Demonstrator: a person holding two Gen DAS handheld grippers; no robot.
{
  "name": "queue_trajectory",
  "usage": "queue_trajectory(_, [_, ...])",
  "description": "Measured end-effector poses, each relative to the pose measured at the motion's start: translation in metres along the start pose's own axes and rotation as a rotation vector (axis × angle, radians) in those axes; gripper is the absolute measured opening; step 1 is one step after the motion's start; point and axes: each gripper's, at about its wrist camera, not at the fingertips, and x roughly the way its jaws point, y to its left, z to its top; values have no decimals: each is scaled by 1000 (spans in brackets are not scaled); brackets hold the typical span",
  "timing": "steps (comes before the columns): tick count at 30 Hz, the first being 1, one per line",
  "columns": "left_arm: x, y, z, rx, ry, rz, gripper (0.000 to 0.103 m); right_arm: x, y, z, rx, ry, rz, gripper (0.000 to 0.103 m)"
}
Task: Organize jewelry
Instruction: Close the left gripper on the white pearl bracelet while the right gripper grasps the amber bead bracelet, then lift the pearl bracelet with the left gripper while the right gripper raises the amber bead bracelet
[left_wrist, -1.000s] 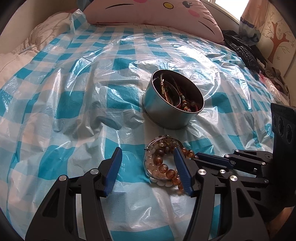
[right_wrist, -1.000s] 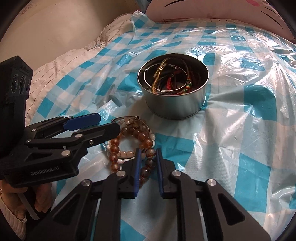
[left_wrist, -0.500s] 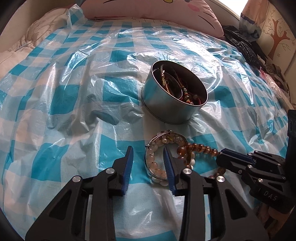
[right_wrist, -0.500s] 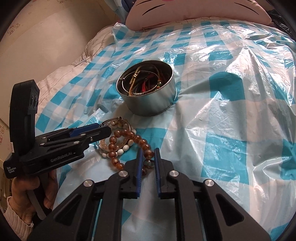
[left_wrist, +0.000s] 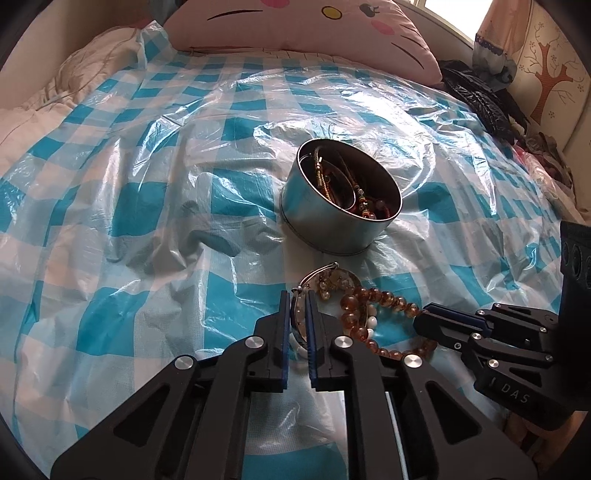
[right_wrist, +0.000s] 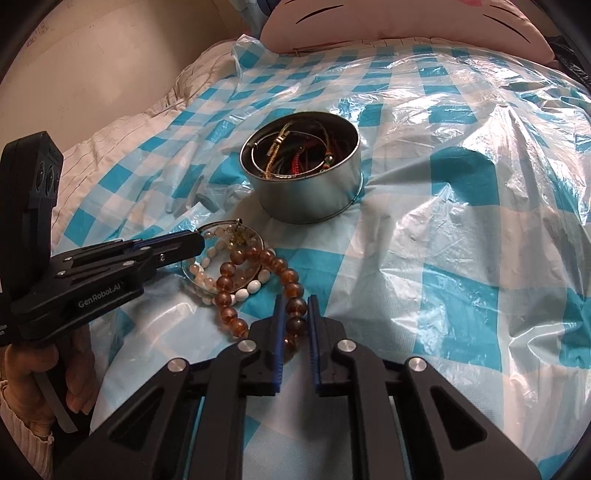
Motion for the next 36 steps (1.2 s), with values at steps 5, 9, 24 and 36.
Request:
queue_trajectory(5, [-16,-3,-3,-21,-41,-40,7,-26,-18,-3,146,-92,133,12])
queue_trajectory(9, [-18,-4,-10,-30,-28,-73,7,-37,-30,-7,227,-122,193,12])
queue_trajectory(24, [-7,-3,-13,-10,29,7,8,-33,-28,-7,235,-95,217,13])
queue_trajectory(36, [-4,-4,-14,-16,37,-31,29,-22,-37,-10,285,-44,223,13])
